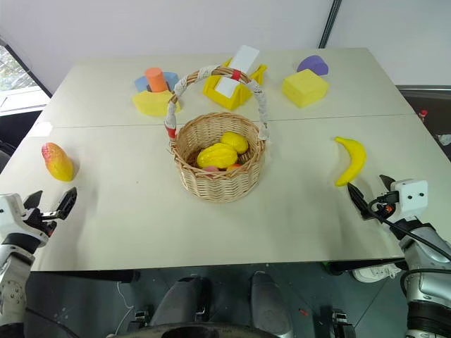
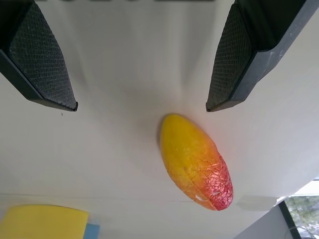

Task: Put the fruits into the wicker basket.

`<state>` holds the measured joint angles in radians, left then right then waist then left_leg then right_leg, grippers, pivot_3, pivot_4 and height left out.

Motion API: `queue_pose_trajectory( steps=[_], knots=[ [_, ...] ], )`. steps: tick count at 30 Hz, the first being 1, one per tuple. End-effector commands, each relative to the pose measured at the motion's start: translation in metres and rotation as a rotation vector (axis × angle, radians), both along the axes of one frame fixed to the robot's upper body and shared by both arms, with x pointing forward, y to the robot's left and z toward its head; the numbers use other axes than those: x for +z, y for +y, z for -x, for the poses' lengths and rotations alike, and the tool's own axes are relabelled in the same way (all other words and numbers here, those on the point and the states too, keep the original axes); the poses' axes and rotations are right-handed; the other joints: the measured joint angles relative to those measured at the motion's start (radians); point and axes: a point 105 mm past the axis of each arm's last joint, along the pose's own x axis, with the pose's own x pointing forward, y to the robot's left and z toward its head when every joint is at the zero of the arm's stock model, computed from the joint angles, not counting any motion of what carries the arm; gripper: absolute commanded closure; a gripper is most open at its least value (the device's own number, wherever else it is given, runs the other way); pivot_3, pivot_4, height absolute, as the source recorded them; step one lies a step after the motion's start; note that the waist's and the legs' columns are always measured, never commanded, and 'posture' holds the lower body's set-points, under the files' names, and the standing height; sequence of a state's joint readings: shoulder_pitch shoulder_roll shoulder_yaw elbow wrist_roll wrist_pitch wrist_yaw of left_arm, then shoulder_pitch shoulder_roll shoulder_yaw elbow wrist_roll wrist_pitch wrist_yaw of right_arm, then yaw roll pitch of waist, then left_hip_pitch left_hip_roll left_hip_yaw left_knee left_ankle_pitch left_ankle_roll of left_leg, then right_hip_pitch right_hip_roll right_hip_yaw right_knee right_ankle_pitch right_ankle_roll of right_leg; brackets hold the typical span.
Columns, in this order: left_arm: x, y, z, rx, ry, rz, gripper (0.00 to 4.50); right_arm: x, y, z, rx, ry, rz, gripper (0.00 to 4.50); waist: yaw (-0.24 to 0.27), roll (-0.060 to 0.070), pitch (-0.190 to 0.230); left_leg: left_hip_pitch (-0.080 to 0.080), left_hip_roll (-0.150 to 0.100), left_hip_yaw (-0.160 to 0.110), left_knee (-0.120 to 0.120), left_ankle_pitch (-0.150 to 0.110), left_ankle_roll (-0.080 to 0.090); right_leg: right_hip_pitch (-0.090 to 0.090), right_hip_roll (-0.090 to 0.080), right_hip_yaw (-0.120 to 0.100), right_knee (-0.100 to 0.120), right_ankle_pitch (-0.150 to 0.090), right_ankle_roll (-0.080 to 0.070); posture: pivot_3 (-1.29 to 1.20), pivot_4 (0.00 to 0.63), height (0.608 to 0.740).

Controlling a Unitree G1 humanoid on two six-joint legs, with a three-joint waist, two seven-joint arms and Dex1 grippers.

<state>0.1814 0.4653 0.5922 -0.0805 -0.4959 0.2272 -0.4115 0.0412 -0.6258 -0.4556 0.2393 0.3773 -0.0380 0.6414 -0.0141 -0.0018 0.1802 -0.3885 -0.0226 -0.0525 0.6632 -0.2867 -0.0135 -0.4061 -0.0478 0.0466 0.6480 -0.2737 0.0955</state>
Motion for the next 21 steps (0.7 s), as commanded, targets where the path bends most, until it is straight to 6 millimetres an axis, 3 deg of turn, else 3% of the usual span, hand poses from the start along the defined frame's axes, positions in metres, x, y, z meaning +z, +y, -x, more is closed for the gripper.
queue_pose_trajectory(
  steps=[1, 8, 11, 16, 21],
  knots=[
    [0.008, 0.0, -0.001, -0.007, -0.023, -0.026, 0.07, 0.012, -0.004, 0.001, -0.018, -0.06, 0.002, 0.08, 0.0, 0.0, 0.0, 0.0, 0.0, 0.0, 0.0, 0.0, 0.0, 0.0, 0.0, 0.0, 0.0, 0.0, 0.0, 0.0, 0.15, 0.74],
    [0.013, 0.002, -0.002, 0.004, -0.039, -0.02, 0.07, 0.02, 0.002, -0.003, 0.008, -0.083, 0.001, 0.08, 0.0, 0.0, 0.0, 0.0, 0.0, 0.0, 0.0, 0.0, 0.0, 0.0, 0.0, 0.0, 0.0, 0.0, 0.0, 0.0, 0.15, 0.74],
    [0.022, 0.001, -0.01, 0.021, -0.062, -0.056, 0.07, 0.039, 0.013, -0.008, 0.059, -0.131, 0.021, 0.08, 0.0, 0.0, 0.0, 0.0, 0.0, 0.0, 0.0, 0.0, 0.0, 0.0, 0.0, 0.0, 0.0, 0.0, 0.0, 0.0, 0.15, 0.74],
    [0.041, -0.01, -0.032, 0.039, -0.104, -0.094, 0.07, 0.078, 0.051, -0.01, 0.236, -0.192, 0.031, 0.08, 0.002, 0.0, 0.0, 0.0, 0.0, 0.0, 0.0, 0.0, 0.0, 0.0, 0.0, 0.0, 0.001, 0.0, 0.0, 0.0, 0.15, 0.74],
    [0.059, -0.023, -0.056, 0.055, -0.149, -0.113, 0.07, 0.101, 0.104, 0.011, 0.528, -0.123, 0.021, 0.08, 0.005, 0.0, 0.0, -0.001, 0.0, -0.001, 0.0, 0.0, 0.0, 0.0, 0.0, -0.001, 0.0, 0.0, 0.0, 0.0, 0.15, 0.74]
  ],
)
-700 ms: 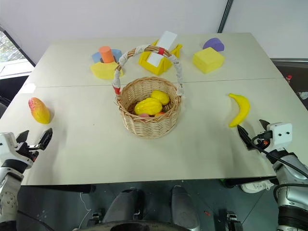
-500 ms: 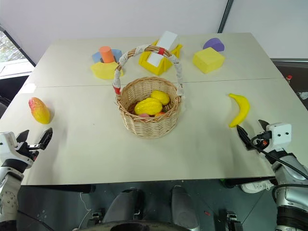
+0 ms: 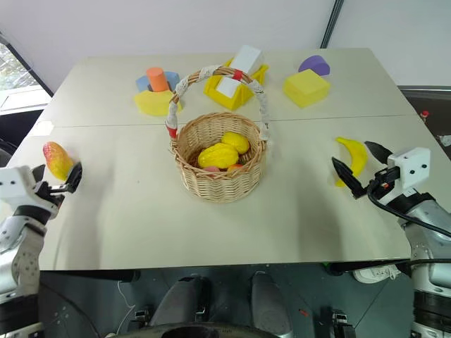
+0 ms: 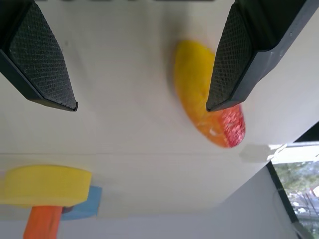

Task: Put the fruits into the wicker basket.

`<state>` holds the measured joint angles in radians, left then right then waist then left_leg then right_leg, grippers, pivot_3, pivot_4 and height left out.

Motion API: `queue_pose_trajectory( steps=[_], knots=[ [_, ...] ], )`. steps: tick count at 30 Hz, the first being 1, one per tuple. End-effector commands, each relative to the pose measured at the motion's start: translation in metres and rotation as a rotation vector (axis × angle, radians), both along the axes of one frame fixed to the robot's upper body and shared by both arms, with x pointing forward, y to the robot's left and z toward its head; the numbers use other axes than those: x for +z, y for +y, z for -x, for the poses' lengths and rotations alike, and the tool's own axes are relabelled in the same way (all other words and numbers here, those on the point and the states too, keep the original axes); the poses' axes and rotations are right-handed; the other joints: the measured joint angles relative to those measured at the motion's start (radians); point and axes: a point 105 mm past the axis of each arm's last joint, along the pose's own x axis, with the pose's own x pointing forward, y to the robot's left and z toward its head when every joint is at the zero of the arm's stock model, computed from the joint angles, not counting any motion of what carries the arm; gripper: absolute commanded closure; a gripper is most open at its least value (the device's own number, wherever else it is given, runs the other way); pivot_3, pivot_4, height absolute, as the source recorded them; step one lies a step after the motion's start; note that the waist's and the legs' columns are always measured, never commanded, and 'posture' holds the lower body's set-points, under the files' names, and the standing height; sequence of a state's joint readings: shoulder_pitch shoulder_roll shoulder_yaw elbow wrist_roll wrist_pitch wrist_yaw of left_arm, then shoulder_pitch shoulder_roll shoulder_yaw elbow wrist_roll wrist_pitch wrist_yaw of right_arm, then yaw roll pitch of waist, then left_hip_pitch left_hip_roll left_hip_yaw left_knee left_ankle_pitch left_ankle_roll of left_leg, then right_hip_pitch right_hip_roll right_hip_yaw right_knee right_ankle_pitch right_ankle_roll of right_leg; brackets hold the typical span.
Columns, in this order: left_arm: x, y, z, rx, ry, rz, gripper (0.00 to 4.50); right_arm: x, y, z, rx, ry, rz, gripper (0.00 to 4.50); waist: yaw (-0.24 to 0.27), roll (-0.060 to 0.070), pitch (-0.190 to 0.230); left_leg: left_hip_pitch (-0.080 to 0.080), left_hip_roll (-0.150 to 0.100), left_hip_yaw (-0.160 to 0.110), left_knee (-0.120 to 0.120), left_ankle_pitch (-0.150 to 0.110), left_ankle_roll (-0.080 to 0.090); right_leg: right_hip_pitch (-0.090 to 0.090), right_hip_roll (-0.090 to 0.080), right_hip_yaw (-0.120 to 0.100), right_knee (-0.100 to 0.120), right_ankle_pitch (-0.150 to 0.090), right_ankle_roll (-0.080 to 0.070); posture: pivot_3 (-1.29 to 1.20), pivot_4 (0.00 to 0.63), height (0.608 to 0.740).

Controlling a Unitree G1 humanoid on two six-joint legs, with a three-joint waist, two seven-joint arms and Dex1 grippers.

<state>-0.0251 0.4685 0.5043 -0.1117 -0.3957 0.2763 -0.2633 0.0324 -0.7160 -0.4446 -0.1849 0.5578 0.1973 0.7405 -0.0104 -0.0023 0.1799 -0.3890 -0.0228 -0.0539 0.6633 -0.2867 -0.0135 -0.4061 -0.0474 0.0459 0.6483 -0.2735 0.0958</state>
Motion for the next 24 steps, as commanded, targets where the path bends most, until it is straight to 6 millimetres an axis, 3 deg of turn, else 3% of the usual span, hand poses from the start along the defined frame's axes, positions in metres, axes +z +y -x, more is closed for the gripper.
queue_pose_trajectory(
  steps=[1, 7, 14, 24],
  knots=[
    [0.024, -0.005, -0.012, 0.037, -0.057, -0.045, 0.07, 0.022, 0.041, 0.017, 0.214, 0.016, 0.029, 0.08, 0.001, 0.0, 0.0, 0.0, 0.0, 0.0, 0.0, 0.0, 0.0, 0.0, 0.0, 0.0, 0.0, 0.0, 0.0, 0.0, 0.15, 0.74],
    [0.035, 0.013, -0.026, 0.257, -0.004, -0.063, 0.07, 0.043, 0.115, 0.034, 0.495, 0.004, 0.036, 0.08, -0.006, -0.001, 0.0, 0.0, 0.001, 0.0, 0.0, 0.0, 0.0, -0.001, 0.002, 0.0, 0.001, 0.0, 0.0, 0.0, 0.15, 0.74],
    [0.034, 0.036, -0.029, 0.438, 0.094, 0.023, 0.07, 0.053, 0.18, 0.026, 0.634, -0.076, 0.051, 0.08, -0.001, -0.004, 0.0, -0.001, 0.0, -0.001, 0.001, 0.0, 0.0, -0.001, 0.001, -0.001, 0.001, 0.0, 0.0, 0.0, 0.15, 0.74],
    [0.016, 0.049, -0.042, 0.45, 0.225, 0.18, 0.07, 0.056, 0.201, 0.026, 0.699, -0.114, 0.009, 0.08, 0.001, -0.006, -0.001, -0.003, -0.002, -0.003, 0.001, 0.001, -0.001, -0.003, -0.001, -0.003, 0.001, 0.0, 0.0, 0.0, 0.15, 0.74]
  ],
)
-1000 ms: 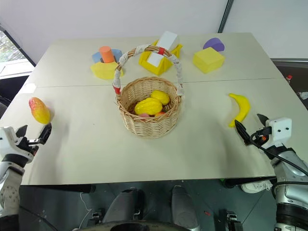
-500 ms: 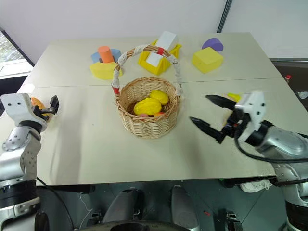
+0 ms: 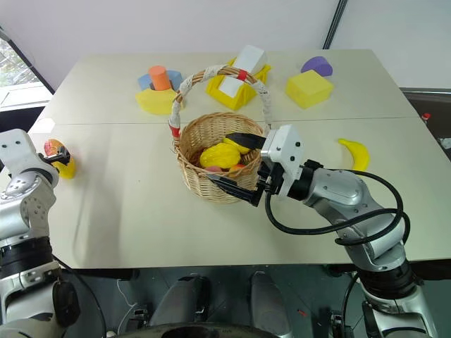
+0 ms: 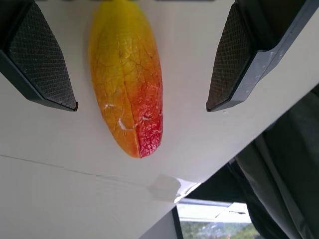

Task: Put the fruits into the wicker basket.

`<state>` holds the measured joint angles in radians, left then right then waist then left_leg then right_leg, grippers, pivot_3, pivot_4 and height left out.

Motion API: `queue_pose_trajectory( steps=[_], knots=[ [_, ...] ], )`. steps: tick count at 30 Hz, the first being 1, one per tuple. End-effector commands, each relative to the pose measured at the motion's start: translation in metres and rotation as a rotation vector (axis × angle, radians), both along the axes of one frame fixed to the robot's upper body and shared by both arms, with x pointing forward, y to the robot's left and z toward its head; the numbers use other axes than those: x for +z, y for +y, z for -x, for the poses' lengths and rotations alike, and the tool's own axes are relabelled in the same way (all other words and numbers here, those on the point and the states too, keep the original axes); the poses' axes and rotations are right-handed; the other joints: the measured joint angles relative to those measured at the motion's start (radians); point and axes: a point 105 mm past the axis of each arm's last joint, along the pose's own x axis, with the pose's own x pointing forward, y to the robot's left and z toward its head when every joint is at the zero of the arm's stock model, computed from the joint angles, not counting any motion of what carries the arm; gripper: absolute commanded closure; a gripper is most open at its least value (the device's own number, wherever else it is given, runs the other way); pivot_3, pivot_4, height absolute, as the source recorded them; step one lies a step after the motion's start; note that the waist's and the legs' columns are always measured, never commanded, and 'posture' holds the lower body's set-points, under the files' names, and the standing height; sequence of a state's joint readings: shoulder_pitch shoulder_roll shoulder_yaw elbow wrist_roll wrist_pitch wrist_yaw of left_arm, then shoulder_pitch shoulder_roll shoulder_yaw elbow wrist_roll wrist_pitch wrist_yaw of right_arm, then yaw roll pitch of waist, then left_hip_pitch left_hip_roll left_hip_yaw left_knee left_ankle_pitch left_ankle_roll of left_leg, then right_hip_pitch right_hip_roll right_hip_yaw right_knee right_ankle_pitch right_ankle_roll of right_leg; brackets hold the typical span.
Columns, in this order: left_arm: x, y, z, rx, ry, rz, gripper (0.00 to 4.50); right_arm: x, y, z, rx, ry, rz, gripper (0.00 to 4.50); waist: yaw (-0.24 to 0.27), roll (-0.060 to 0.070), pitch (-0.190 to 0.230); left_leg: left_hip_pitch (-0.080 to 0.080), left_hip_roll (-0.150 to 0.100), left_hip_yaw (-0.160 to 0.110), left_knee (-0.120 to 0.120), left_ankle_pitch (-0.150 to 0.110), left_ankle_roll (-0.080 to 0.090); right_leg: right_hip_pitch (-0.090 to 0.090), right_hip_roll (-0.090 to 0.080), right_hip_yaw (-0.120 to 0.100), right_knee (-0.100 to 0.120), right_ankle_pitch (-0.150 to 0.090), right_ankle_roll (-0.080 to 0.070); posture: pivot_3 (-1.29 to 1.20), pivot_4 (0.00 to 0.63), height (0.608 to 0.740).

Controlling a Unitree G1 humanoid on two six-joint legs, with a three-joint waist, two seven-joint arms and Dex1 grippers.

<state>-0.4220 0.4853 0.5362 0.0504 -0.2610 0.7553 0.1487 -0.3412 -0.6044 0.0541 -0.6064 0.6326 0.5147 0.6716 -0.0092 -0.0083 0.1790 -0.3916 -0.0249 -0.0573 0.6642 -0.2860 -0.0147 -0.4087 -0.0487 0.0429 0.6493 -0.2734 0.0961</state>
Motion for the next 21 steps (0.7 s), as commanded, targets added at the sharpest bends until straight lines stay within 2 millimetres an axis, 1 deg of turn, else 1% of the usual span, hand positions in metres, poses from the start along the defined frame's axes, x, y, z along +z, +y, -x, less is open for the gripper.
queue_pose_trajectory(
  steps=[1, 7, 11, 14, 17, 18, 20, 21],
  knots=[
    [0.005, 0.012, -0.002, 0.018, -0.001, 0.046, 0.07, 0.011, 0.004, 0.005, 0.022, -0.053, -0.027, 0.08, -0.001, 0.0, 0.0, 0.0, 0.0, 0.0, 0.0, 0.0, 0.0, 0.0, 0.0, 0.0, 0.0, 0.0, 0.0, 0.0, 0.15, 0.74],
    [-0.006, 0.017, -0.014, -0.018, 0.077, 0.082, 0.07, 0.01, 0.007, 0.007, 0.025, -0.048, -0.045, 0.08, -0.004, 0.0, 0.0, 0.0, 0.0, 0.0, 0.0, 0.0, 0.0, -0.001, 0.0, 0.0, 0.001, 0.0, 0.0, 0.0, 0.15, 0.74],
    [-0.008, 0.019, -0.019, -0.038, 0.1, 0.089, 0.07, 0.006, 0.009, 0.007, 0.015, -0.042, -0.047, 0.08, -0.003, -0.001, 0.0, 0.0, 0.0, 0.0, 0.0, 0.0, -0.001, -0.001, 0.0, 0.0, 0.001, 0.0, 0.0, 0.0, 0.15, 0.74],
    [-0.008, 0.018, -0.022, -0.053, 0.082, 0.105, 0.85, 0.005, 0.009, 0.007, 0.009, -0.043, -0.046, 0.0, -0.003, -0.001, 0.0, 0.0, 0.0, 0.0, -0.001, 0.0, -0.001, -0.001, 0.0, 0.0, 0.001, 0.0, 0.0, 0.0, 0.15, 0.74],
    [-0.009, 0.018, -0.023, -0.056, 0.077, 0.111, 2.41, 0.005, 0.009, 0.007, 0.003, -0.045, -0.048, 0.0, -0.002, -0.001, 0.0, 0.0, 0.0, 0.0, -0.001, 0.0, -0.001, -0.001, -0.001, 0.0, 0.0, 0.0, 0.0, 0.0, 0.15, 0.74],
    [-0.009, 0.018, -0.023, -0.055, 0.081, 0.109, 2.68, 0.005, 0.009, 0.007, 0.003, -0.044, -0.048, 0.0, -0.003, -0.001, 0.0, 0.0, 0.0, 0.0, -0.001, 0.0, -0.001, -0.001, -0.001, 0.0, 0.001, 0.0, 0.0, 0.0, 0.15, 0.74],
    [-0.009, 0.02, -0.021, -0.047, 0.092, 0.095, 2.73, 0.004, 0.009, 0.007, 0.005, -0.044, -0.048, 0.0, -0.004, -0.001, 0.0, 0.0, 0.0, 0.0, -0.001, 0.0, -0.001, -0.001, 0.0, 0.0, 0.001, 0.0, 0.0, 0.0, 0.15, 0.74],
    [-0.006, 0.022, -0.02, -0.039, 0.081, 0.082, 2.73, 0.004, 0.009, 0.007, 0.005, -0.044, -0.048, 0.0, -0.004, -0.001, 0.0, 0.0, 0.0, 0.0, -0.001, 0.0, -0.001, -0.001, 0.0, 0.0, 0.001, 0.0, 0.0, 0.0, 0.15, 0.74]
  ],
)
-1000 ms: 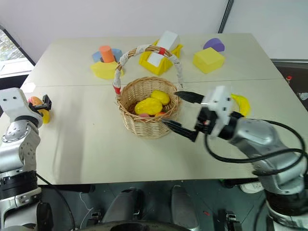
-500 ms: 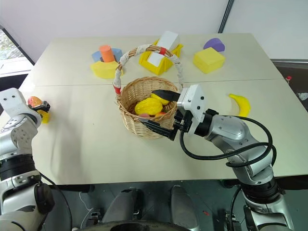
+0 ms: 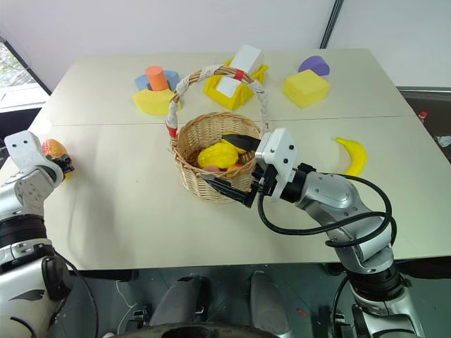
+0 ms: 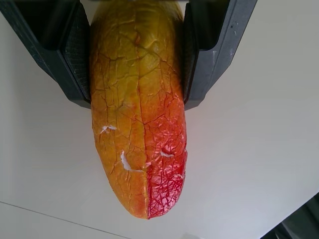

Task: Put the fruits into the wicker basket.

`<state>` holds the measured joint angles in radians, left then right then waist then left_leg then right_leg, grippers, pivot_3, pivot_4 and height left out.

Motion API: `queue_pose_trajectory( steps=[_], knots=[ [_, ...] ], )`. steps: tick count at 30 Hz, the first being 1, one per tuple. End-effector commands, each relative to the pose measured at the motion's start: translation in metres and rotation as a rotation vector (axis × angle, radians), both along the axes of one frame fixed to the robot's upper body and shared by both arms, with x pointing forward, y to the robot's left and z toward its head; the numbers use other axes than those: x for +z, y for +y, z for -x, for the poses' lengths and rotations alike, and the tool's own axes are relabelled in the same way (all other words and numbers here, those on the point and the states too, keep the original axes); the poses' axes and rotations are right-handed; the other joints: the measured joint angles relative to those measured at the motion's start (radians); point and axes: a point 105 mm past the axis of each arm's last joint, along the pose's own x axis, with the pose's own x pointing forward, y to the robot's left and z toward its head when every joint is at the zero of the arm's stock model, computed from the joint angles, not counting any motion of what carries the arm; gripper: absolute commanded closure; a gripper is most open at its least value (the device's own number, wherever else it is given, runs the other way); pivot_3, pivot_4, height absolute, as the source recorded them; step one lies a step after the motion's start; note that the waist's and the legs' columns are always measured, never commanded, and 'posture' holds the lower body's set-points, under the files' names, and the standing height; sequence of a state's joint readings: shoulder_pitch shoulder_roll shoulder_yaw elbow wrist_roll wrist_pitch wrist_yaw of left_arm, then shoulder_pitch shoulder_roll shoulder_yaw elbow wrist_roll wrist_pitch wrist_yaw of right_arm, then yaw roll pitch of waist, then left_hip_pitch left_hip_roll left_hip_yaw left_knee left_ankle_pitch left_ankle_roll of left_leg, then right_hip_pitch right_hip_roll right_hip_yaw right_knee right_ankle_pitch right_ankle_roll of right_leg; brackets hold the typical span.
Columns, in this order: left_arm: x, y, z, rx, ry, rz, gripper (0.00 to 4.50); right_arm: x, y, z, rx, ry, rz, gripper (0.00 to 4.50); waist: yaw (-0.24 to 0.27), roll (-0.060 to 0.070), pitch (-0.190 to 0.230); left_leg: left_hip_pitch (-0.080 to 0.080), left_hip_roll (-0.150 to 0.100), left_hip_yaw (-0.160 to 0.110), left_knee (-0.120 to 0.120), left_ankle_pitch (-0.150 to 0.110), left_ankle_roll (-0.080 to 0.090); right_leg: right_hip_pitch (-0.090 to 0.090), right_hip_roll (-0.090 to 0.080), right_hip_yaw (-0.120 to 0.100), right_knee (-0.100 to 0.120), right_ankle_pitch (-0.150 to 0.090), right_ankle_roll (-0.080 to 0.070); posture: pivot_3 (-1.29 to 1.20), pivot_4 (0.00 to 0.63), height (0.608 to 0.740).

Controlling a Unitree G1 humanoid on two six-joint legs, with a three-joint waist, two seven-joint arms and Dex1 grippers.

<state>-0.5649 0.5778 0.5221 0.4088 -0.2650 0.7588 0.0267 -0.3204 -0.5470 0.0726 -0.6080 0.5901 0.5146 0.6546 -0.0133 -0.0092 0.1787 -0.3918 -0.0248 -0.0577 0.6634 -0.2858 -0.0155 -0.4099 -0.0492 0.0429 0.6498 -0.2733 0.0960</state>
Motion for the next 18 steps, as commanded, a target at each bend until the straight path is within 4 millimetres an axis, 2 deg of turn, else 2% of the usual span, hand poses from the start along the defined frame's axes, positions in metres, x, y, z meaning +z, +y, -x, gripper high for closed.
queue_pose_trajectory(
  steps=[1, 3, 4, 6, 8, 11, 14, 16, 18],
  knots=[
    [0.024, 0.01, 0.002, 0.027, -0.057, -0.069, 2.73, 0.011, 0.003, 0.008, 0.021, -0.06, -0.019, 0.0, 0.0, 0.0, 0.0, 0.0, 0.0, 0.0, 0.0, 0.0, 0.0, 0.0, 0.0, 0.0, 0.0, 0.0, 0.0, 0.0, 0.15, 0.74],
    [0.043, 0.01, 0.004, 0.003, -0.149, -0.107, 2.73, 0.011, 0.002, 0.008, 0.019, -0.065, -0.013, 0.0, 0.0, 0.0, 0.0, 0.0, 0.0, 0.0, 0.0, 0.0, 0.0, 0.0, 0.0, 0.0, 0.0, 0.0, 0.0, 0.0, 0.15, 0.74],
    [0.064, -0.005, 0.004, -0.111, -0.266, -0.127, 2.73, 0.012, -0.001, 0.007, 0.012, -0.069, -0.008, 0.0, -0.001, 0.0, 0.0, 0.0, 0.0, 0.0, 0.0, 0.0, 0.0, 0.0, 0.0, 0.0, 0.0, 0.0, 0.0, 0.0, 0.15, 0.74],
    [0.101, -0.047, 0.016, -0.402, -0.471, -0.14, 2.73, 0.015, -0.01, 0.004, -0.011, -0.077, 0.003, 0.0, -0.001, -0.001, 0.0, -0.002, 0.0, 0.0, 0.0, 0.0, 0.0, -0.001, -0.001, 0.0, 0.0, 0.0, 0.0, 0.0, 0.15, 0.74],
    [0.117, -0.082, 0.036, -0.639, -0.569, -0.139, 2.73, 0.017, -0.019, 0.0, -0.032, -0.079, 0.011, 0.0, 0.001, -0.001, 0.0, -0.003, 0.0, 0.001, -0.001, 0.0, -0.001, -0.002, -0.002, 0.0, -0.001, 0.0, 0.0, 0.0, 0.15, 0.74],
    [0.123, -0.137, 0.075, -1.013, -0.592, -0.07, 2.73, 0.019, -0.035, -0.007, -0.07, -0.08, 0.036, 0.0, 0.001, -0.001, 0.0, -0.003, 0.0, 0.001, -0.001, 0.0, -0.001, -0.002, -0.004, 0.0, -0.003, 0.0, -0.001, 0.0, 0.15, 0.74],
    [0.111, -0.189, 0.111, -1.345, -0.465, 0.045, 2.73, 0.02, -0.049, -0.015, -0.11, -0.087, 0.067, 0.0, 0.0, 0.0, 0.001, -0.001, 0.0, 0.001, -0.002, -0.001, 0.0, 0.0, -0.004, 0.0, -0.003, 0.0, -0.001, 0.0, 0.15, 0.74],
    [0.102, -0.208, 0.125, -1.471, -0.383, 0.082, 2.73, 0.021, -0.055, -0.019, -0.129, -0.096, 0.081, 0.0, 0.001, 0.001, 0.001, -0.001, 0.0, 0.001, -0.002, 0.0, 0.0, 0.001, -0.004, 0.0, -0.003, -0.002, -0.003, 0.0, 0.15, 0.74],
    [0.099, -0.218, 0.128, -1.523, -0.346, 0.08, 2.73, 0.022, -0.059, -0.021, -0.146, -0.107, 0.082, 0.0, 0.001, 0.001, 0.001, 0.0, 0.0, 0.001, -0.002, 0.0, 0.0, 0.001, -0.004, 0.0, -0.003, -0.002, -0.004, 0.0, 0.15, 0.74]
  ],
)
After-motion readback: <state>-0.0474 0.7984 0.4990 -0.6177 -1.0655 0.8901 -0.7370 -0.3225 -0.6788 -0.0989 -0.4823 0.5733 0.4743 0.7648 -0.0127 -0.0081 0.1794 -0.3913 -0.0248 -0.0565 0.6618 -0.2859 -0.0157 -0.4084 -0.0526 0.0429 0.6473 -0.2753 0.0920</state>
